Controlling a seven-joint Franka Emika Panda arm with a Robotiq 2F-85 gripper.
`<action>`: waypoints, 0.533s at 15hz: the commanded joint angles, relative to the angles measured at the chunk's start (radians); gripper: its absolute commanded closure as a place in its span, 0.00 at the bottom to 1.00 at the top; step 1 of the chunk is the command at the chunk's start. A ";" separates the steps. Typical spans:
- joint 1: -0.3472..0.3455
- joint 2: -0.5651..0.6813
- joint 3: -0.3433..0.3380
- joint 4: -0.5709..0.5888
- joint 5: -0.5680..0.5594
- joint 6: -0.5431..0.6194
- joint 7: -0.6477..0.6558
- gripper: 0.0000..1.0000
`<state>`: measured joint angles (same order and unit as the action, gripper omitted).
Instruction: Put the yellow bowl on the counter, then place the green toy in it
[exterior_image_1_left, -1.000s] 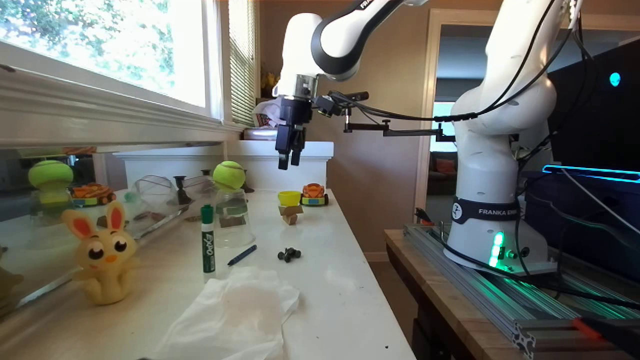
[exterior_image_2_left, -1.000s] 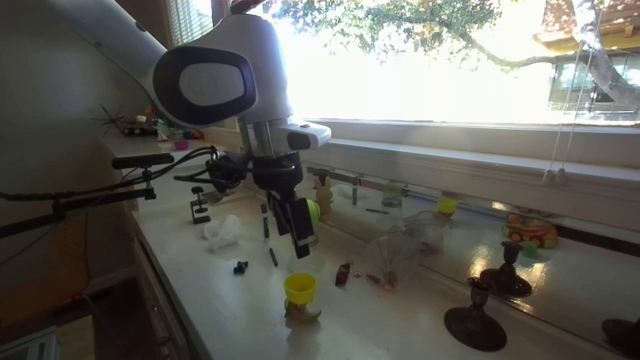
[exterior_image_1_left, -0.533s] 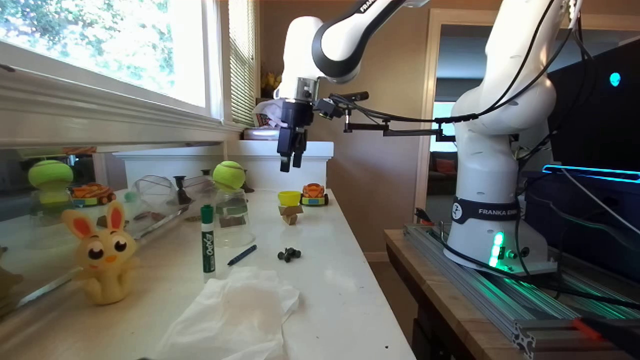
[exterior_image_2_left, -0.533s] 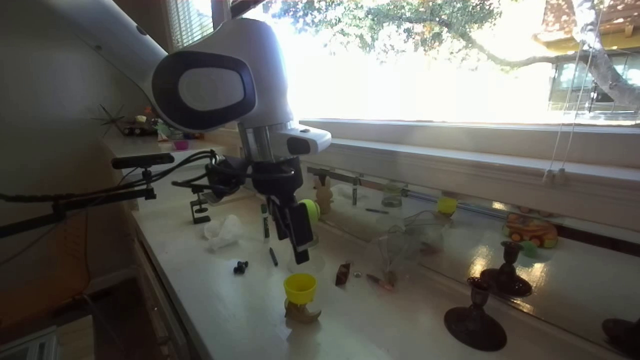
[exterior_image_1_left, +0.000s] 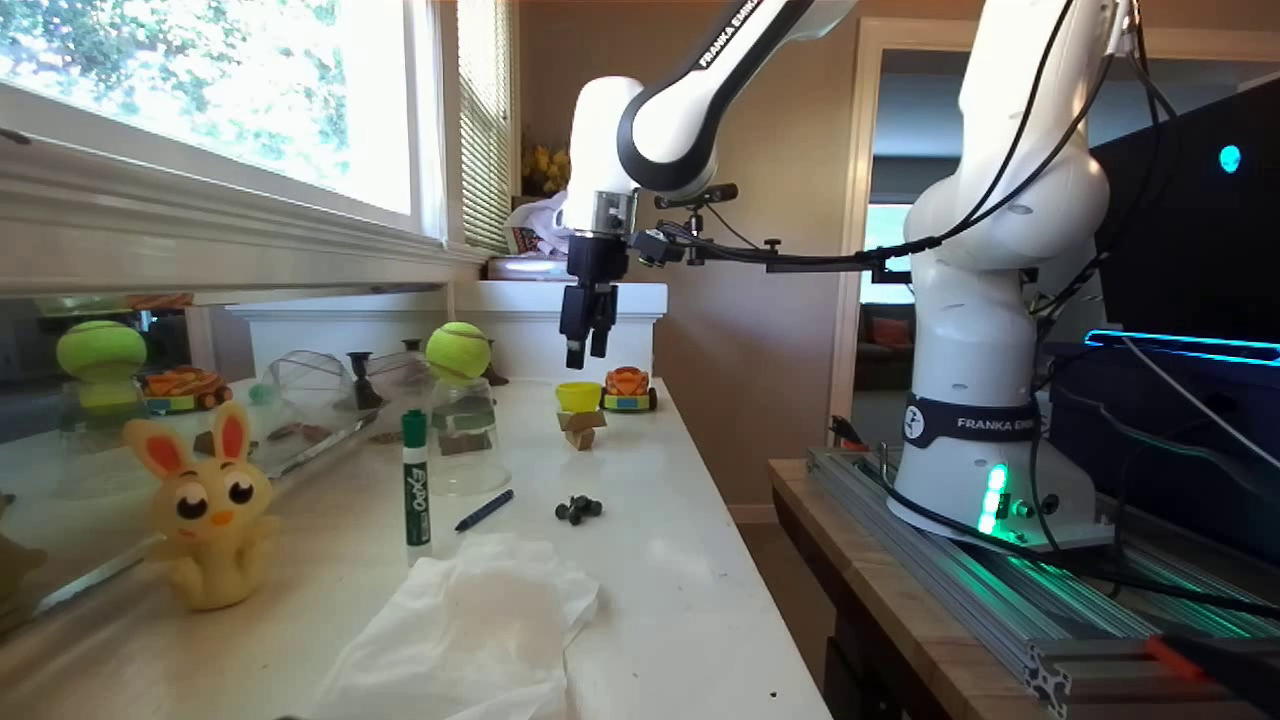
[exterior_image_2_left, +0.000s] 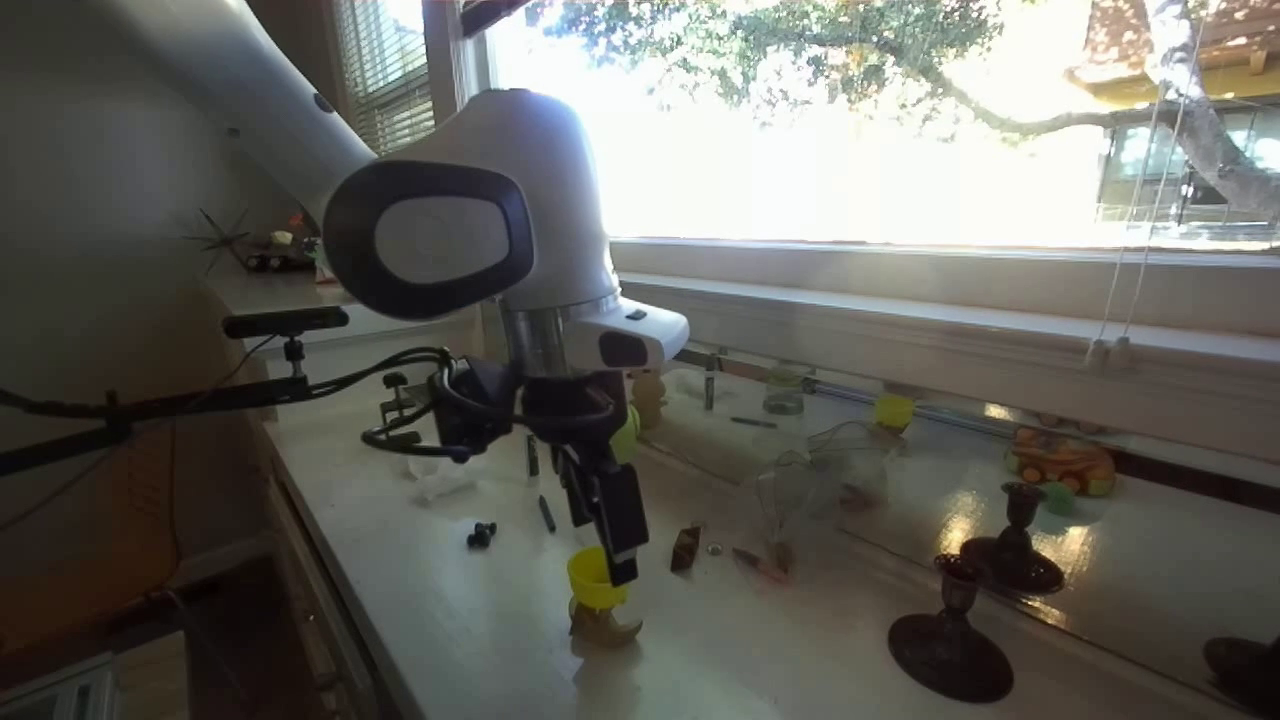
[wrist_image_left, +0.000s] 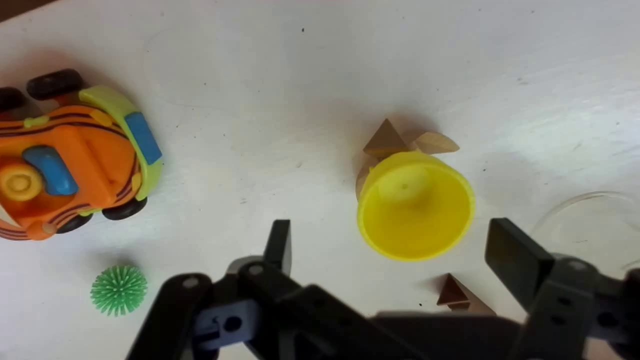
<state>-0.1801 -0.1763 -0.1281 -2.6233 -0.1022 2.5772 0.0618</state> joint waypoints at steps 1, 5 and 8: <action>0.022 0.055 -0.015 0.017 0.046 0.025 -0.084 0.00; 0.032 0.085 -0.013 0.029 0.067 0.015 -0.122 0.00; 0.034 0.093 -0.013 0.034 0.078 0.012 -0.138 0.00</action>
<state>-0.1592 -0.1031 -0.1309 -2.6092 -0.0691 2.5859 -0.0256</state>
